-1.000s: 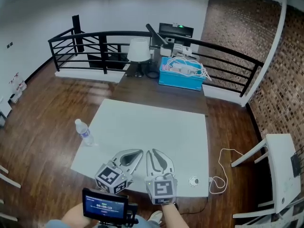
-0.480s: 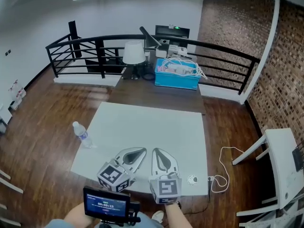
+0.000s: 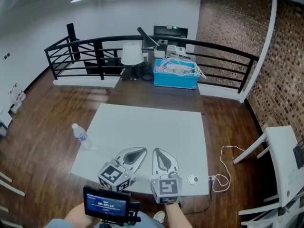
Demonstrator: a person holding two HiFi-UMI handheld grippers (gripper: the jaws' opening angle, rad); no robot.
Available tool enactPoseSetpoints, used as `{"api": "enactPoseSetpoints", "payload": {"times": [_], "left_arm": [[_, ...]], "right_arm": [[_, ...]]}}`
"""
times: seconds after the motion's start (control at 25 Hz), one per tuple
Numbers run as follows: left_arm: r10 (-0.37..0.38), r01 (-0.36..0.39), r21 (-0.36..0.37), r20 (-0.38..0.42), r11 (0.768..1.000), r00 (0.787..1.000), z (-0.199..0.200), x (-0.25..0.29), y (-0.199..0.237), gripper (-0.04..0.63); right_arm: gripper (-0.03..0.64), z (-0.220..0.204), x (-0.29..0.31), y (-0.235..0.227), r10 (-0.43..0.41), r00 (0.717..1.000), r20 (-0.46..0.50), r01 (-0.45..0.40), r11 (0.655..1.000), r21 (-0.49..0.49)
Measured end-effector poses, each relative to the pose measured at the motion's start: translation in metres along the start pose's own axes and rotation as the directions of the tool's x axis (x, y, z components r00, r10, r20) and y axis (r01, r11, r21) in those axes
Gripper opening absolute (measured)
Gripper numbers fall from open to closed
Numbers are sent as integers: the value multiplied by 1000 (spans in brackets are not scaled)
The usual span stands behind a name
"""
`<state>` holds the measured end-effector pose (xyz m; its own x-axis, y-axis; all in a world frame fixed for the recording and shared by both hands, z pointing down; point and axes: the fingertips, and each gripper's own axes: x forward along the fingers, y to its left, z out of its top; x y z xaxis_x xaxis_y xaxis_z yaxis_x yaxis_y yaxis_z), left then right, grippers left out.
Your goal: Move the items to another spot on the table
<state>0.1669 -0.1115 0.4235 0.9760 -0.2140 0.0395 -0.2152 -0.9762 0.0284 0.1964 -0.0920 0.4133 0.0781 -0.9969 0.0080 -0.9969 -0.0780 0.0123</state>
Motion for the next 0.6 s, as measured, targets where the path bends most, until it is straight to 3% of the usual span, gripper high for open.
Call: {"api": "enactPoseSetpoints", "payload": {"times": [0.6], "left_arm": [[25,-25,-5,6,1000,1000,-7,-2,6,12]], "right_arm": [[2,3,-2,4,11,1000,-5,-11,1000,-16]]}}
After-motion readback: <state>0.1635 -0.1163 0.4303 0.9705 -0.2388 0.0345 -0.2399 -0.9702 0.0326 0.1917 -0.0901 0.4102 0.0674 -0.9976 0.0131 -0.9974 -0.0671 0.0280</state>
